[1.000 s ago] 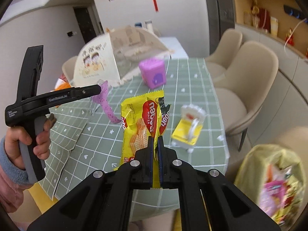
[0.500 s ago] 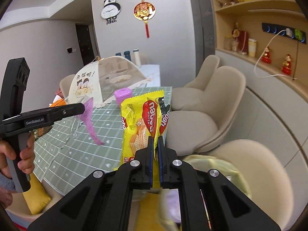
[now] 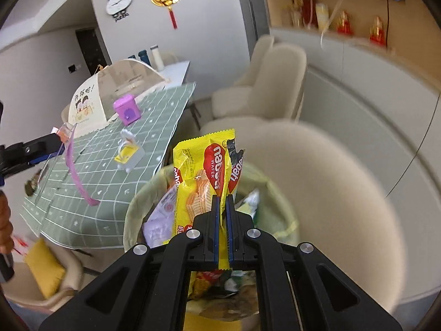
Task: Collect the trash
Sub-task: 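Carry the pink wrapper with the left gripper while the right gripper carries the nabati packet to the yellow bag, then release the nabati packet into the yellow bag with the right gripper while the left gripper releases the pink wrapper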
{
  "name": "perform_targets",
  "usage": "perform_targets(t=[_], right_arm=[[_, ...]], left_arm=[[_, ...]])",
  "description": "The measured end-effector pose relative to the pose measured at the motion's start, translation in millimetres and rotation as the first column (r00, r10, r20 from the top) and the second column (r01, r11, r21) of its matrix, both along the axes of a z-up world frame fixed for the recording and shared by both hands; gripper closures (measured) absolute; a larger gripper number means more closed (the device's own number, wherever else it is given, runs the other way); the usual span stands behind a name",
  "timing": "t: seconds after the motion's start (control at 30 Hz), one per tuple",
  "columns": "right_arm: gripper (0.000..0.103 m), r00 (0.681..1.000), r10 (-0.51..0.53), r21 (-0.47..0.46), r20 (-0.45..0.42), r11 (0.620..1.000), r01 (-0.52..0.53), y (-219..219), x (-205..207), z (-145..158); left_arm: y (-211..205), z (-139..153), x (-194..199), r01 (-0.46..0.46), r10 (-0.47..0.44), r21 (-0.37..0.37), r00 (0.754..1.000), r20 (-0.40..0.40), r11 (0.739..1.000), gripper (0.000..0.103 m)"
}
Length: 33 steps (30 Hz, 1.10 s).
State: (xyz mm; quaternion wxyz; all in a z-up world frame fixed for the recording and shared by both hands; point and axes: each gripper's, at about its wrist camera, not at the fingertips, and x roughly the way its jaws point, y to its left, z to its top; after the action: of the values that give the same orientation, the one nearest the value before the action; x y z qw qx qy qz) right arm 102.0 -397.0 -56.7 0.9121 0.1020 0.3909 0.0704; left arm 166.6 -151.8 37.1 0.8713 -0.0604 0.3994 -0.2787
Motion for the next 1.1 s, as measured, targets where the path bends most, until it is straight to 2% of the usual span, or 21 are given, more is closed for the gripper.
perform_targets(t=[0.1, 0.23, 0.4, 0.53, 0.6, 0.63, 0.67, 0.93, 1.1], right_arm=[[0.097, 0.996, 0.059, 0.003, -0.068, 0.998, -0.059, 20, 19, -30], [0.097, 0.976, 0.133, -0.057, -0.173, 0.988, -0.144, 47, 36, -63], [0.097, 0.965, 0.139, -0.048, -0.221, 0.987, -0.153, 41, 39, -74], [0.095, 0.972, 0.148, 0.013, -0.184, 0.989, -0.149, 33, 29, -64], [0.086, 0.979, 0.136, -0.004, -0.152, 0.990, -0.138, 30, 20, -54], [0.071, 0.982, 0.136, 0.001, -0.130, 0.991, -0.137, 27, 14, -48], [0.062, 0.985, 0.134, 0.015, -0.104, 0.991, -0.133, 24, 8, -42], [0.062, 1.000, 0.024, -0.025, 0.002, 0.999, -0.024, -5, -31, -5], [0.062, 0.997, -0.068, 0.015, 0.042, 0.998, 0.067, -31, -49, 8]], left_arm=[[-5, -4, 0, 0.002, -0.001, 0.021, 1.000, -0.008, 1.000, 0.066], [-4, -6, 2, -0.001, 0.002, 0.052, 1.000, -0.011, 0.999, 0.066], [-3, -17, 5, 0.001, 0.001, 0.072, 1.000, -0.029, 0.997, 0.066], [-8, -25, 5, 0.013, -0.010, 0.075, 0.999, -0.046, 0.997, 0.066], [-14, -28, 4, 0.028, -0.024, 0.082, 0.999, -0.047, 0.996, 0.066], [-17, -29, 3, 0.033, -0.029, 0.083, 0.998, -0.048, 0.996, 0.066], [-20, -29, 2, 0.040, -0.036, 0.084, 0.998, -0.048, 0.996, 0.066], [-50, -38, -4, 0.085, -0.080, 0.096, 0.996, -0.050, 0.992, 0.066], [-75, -59, -1, 0.106, -0.102, 0.148, 0.994, -0.033, 0.983, 0.066]])
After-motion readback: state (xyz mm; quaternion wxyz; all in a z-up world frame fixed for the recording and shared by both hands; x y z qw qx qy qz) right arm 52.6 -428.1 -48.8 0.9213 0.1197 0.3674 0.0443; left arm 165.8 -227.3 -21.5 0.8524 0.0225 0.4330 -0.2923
